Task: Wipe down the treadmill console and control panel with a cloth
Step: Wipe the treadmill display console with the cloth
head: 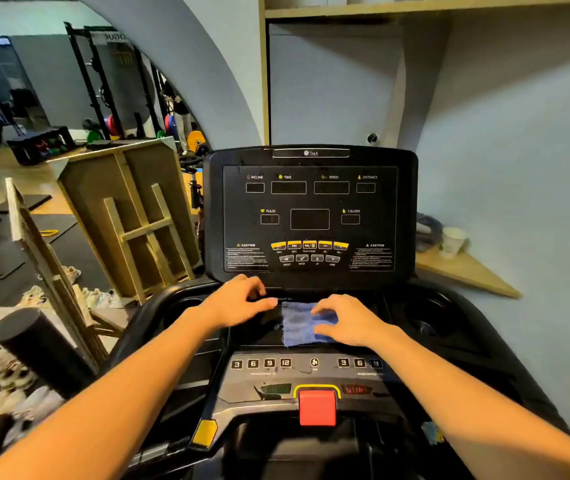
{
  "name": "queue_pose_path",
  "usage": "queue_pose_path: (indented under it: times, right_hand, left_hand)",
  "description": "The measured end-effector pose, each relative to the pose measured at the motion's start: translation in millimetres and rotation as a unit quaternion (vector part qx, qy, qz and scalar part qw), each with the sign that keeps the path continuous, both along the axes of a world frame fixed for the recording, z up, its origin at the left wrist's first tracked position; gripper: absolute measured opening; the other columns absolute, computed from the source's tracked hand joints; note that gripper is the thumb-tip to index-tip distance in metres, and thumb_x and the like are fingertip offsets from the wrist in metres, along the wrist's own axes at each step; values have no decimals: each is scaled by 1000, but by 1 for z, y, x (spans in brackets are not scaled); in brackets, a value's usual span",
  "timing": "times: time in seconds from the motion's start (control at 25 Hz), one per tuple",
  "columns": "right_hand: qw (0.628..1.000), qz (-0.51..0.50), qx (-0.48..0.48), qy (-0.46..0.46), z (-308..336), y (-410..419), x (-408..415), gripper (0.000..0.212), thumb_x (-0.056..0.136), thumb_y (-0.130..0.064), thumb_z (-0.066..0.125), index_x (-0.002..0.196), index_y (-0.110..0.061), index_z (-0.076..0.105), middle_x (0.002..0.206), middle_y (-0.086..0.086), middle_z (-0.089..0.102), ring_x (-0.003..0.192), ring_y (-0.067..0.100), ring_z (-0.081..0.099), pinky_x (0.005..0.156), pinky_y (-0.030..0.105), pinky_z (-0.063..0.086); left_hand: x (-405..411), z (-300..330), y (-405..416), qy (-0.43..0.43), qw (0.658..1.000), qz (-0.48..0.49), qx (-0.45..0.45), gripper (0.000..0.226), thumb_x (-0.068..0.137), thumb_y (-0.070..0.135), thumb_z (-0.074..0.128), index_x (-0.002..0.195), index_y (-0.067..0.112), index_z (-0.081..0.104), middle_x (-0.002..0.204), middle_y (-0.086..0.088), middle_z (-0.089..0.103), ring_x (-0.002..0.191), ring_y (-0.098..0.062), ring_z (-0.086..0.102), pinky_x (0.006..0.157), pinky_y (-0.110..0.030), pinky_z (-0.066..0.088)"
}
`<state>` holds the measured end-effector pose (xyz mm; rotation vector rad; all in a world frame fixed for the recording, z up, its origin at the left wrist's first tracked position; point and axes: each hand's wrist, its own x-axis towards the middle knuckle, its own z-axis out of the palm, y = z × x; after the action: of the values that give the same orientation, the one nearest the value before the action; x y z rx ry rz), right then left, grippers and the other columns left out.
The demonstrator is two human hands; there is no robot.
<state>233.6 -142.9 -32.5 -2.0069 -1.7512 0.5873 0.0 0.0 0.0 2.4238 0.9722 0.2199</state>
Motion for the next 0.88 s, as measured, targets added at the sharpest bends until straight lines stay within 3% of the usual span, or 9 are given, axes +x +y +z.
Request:
queue_pose_path:
  times: [0.12,0.32,0.56,0.76,0.88]
  right_hand:
    - [998,7,-38,-54,-17,-8,1,50,88,-40,76,133,-20,66,132,5,64,122,25,58,101,40,49]
    - [999,6,-21,-41,-27,-11,-1,32,91,-34,76,118,-17,75,114,10,71,105,28,63,91,46,52]
    - [998,-17,-7,-56,-40,-8,3,26,95,-34,70,119,-25,74,122,1,69,118,23,52,100,40,46]
    - [993,5,-22,-118,-39,3,0,39,98,-24,66,136,-18,64,130,5,61,124,28,43,103,41,42]
    - [993,14,-24,-113,-40,9,-2,18,93,-14,67,109,-21,72,118,8,60,113,26,47,89,29,45]
  left_hand:
    - [-20,-34,-9,90,992,-7,88,63,78,76,49,119,28,57,110,0,47,105,-18,45,94,-35,44]
    - [-38,-68,-21,86,987,-2,136,88,66,91,23,122,31,56,115,2,44,112,-18,36,98,-33,41]
    - [-40,-75,-25,73,987,10,142,78,72,87,32,121,31,57,117,5,47,116,-17,35,98,-33,41]
    - [-39,-71,-24,78,988,8,130,72,74,83,40,122,32,56,117,6,46,116,-16,34,98,-30,40]
    - [-40,-71,-23,81,989,4,127,68,75,81,43,122,33,56,117,8,44,116,-14,33,97,-28,40]
